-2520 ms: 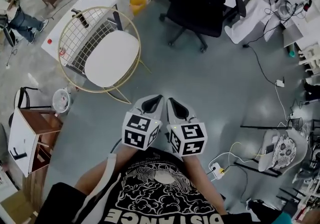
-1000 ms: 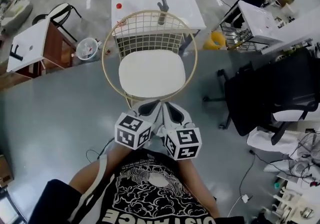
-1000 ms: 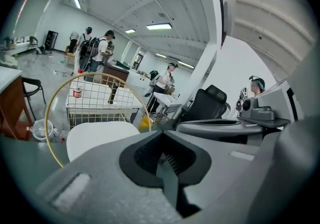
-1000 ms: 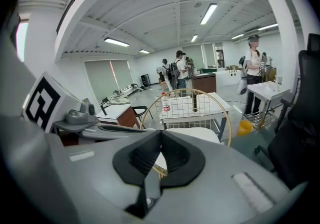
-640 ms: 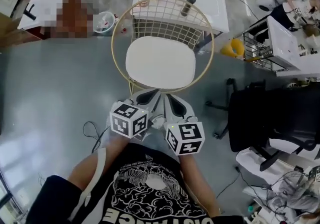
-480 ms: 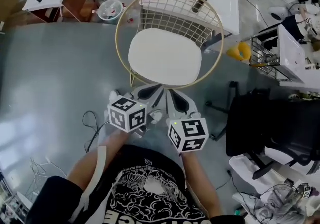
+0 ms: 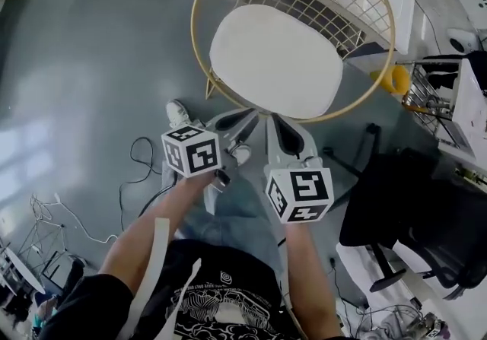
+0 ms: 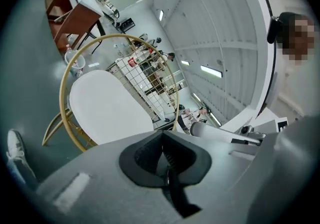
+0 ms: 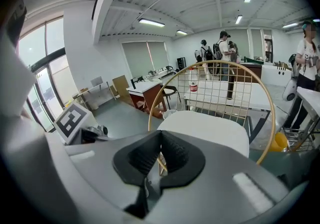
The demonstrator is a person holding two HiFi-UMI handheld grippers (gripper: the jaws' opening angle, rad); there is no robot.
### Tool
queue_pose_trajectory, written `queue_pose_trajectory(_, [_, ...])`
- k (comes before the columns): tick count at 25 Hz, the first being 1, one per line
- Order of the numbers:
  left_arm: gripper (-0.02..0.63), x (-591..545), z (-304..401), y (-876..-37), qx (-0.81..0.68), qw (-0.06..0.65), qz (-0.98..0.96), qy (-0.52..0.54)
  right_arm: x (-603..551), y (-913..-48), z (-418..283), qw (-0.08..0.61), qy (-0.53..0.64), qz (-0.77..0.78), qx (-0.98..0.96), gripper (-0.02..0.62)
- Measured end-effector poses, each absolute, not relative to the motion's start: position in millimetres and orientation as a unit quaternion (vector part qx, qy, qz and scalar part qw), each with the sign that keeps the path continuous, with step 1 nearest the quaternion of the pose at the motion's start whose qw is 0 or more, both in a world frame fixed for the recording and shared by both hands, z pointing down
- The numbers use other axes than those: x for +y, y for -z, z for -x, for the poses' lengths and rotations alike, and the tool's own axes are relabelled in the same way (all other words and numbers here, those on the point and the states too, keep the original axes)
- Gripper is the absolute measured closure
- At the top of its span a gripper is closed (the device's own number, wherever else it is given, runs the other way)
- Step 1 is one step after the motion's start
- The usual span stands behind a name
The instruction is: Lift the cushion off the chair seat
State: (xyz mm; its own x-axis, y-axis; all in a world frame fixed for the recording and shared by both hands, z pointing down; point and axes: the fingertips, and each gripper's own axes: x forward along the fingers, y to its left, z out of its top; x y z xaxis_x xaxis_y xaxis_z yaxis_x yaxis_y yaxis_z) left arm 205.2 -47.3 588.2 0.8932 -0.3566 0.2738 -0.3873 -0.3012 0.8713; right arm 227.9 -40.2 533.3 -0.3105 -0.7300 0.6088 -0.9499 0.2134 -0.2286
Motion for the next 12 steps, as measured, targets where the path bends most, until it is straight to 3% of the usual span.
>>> queue_pose_trajectory(12, [0.489,-44.4,-192.9,-707.0,-0.264,0.611,-0.746,0.009,-34.1,-584.1,-236.6,0.207,-0.297,-0.540,-0.760,0.598])
